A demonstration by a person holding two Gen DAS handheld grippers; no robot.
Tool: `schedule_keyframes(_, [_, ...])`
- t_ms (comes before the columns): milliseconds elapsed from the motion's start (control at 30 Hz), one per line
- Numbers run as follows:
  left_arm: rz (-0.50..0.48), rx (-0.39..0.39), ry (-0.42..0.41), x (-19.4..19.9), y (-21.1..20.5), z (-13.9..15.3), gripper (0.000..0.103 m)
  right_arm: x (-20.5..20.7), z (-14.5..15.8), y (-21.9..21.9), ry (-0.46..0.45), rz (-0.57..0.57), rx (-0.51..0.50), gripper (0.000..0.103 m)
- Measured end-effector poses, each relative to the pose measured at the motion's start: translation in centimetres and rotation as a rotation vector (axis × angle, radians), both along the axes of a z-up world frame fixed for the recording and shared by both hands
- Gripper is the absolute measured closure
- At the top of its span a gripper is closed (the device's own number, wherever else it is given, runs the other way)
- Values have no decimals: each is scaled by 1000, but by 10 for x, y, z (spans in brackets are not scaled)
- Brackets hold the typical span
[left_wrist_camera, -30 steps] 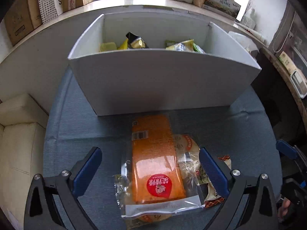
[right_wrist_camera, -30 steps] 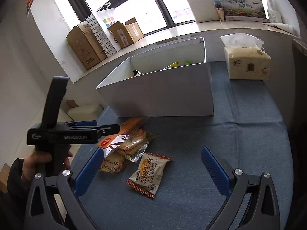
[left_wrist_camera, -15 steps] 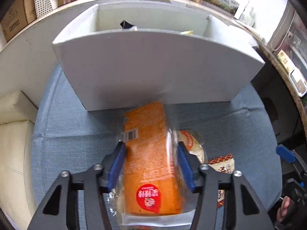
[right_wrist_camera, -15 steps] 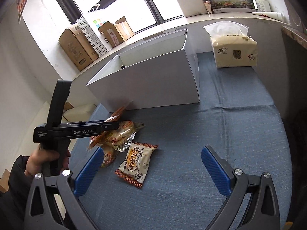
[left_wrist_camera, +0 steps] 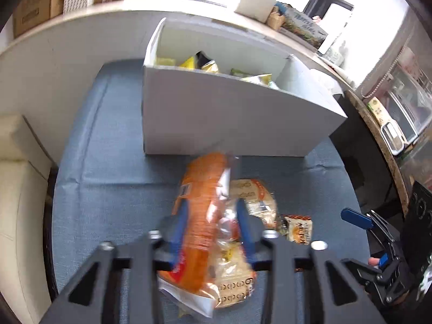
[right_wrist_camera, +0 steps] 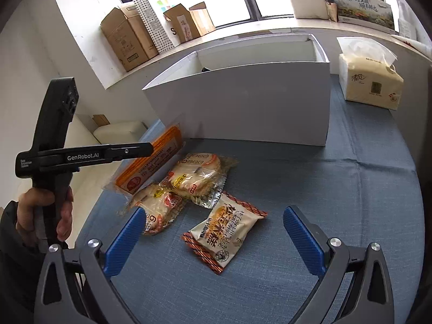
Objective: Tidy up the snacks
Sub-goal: 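Grasp the orange bread-loaf pack with the left gripper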
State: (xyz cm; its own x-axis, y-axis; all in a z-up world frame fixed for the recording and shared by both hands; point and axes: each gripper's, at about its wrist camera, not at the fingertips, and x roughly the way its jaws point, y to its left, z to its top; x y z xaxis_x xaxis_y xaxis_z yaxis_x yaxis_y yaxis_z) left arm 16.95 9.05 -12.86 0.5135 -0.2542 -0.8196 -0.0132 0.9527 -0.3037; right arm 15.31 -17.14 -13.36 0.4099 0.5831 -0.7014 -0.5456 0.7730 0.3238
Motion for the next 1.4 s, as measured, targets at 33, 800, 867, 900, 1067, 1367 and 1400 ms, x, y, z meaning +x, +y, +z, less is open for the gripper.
schedule_keyframes(33, [1, 2, 6, 2, 2, -4, 34, -1, 0, 2, 0, 1, -3, 0])
schedule_keyframes(800, [-227, 57, 23, 23, 25, -42, 11, -3, -19, 9, 61, -4, -52, 0])
schedule_keyframes(867, [-240, 109, 22, 17, 19, -42, 14, -5, -21, 14, 65, 6, -62, 0])
schedule_keyframes(900, [-239, 141, 27, 17, 16, -42, 19, -5, -21, 16, 63, 12, -67, 0])
schedule_keyframes(1067, [-226, 136, 25, 14, 26, -39, 42, -10, -18, 21, 49, 23, -81, 0])
schedule_keyframes(1367, [-150, 157, -81, -23, 39, 1, 42, -9, -16, 24, 41, 26, -91, 0])
schedule_keyframes(1400, [-134, 157, -102, -27, 42, 10, 42, -8, -14, 26, 34, 29, -95, 0])
